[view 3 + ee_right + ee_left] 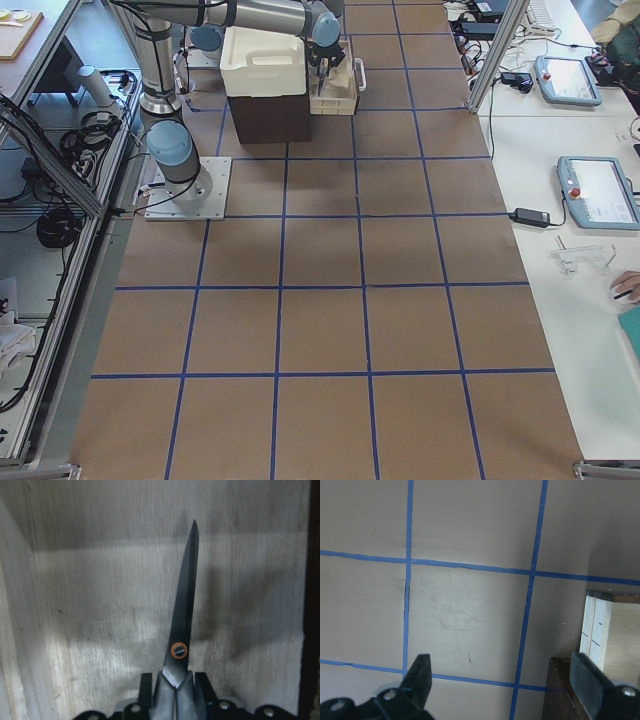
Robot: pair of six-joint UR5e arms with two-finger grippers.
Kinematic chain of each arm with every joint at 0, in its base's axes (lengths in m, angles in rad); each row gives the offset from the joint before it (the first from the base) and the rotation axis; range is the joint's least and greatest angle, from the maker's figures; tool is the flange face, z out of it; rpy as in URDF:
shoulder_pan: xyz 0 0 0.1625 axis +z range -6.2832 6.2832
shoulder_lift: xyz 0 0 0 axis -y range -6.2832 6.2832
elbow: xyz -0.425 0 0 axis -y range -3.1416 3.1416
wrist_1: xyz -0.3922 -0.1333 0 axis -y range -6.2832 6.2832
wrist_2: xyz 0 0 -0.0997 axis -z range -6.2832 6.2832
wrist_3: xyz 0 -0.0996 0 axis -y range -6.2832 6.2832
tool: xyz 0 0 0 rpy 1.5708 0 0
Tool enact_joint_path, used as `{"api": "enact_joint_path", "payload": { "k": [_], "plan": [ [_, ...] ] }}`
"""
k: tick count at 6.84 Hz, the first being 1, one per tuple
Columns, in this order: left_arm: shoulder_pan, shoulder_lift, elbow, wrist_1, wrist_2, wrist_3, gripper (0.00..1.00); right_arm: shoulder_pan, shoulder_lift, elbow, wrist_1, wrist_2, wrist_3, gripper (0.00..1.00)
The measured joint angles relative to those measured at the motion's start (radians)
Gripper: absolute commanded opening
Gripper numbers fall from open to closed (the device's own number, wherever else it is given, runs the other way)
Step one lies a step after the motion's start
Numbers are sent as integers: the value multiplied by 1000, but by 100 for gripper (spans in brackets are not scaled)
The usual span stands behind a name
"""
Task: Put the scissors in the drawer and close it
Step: 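Lower the scissors into the drawer and open the right gripper, then raise the right gripper away while the left gripper moves above the drawer handle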
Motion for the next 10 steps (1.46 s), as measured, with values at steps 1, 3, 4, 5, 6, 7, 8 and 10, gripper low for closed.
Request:
{"api": "enact_joint_path", "payload": {
  "k": [1, 3, 4, 5, 6, 7, 8, 10],
  "plan": [
    [-1, 3, 1, -1, -2, 0, 100, 0, 1, 0, -1, 0, -1, 100],
    [-2, 12, 4, -4, 2, 6, 100, 0, -2, -7, -1, 9, -8, 100],
    [-4, 18, 4, -7, 1, 10, 100, -4, -7, -22, -2, 27, -24, 100],
    [-8, 18, 8, -7, -1, 14, 100, -12, -11, -56, -2, 39, -42, 100],
    [-16, 12, 13, -7, -2, 14, 100, -23, -13, -107, 2, 42, -71, 100],
    [-29, 4, 26, -6, -3, 11, 100, -40, -18, -142, 6, 37, -119, 100],
    [-50, -8, 53, -6, -4, 3, 100, -75, -34, -159, 14, 32, -189, 100],
    [-97, -39, 99, -1, -39, -18, 100, -202, -92, -167, 87, 28, -419, 100]
  ]
}}
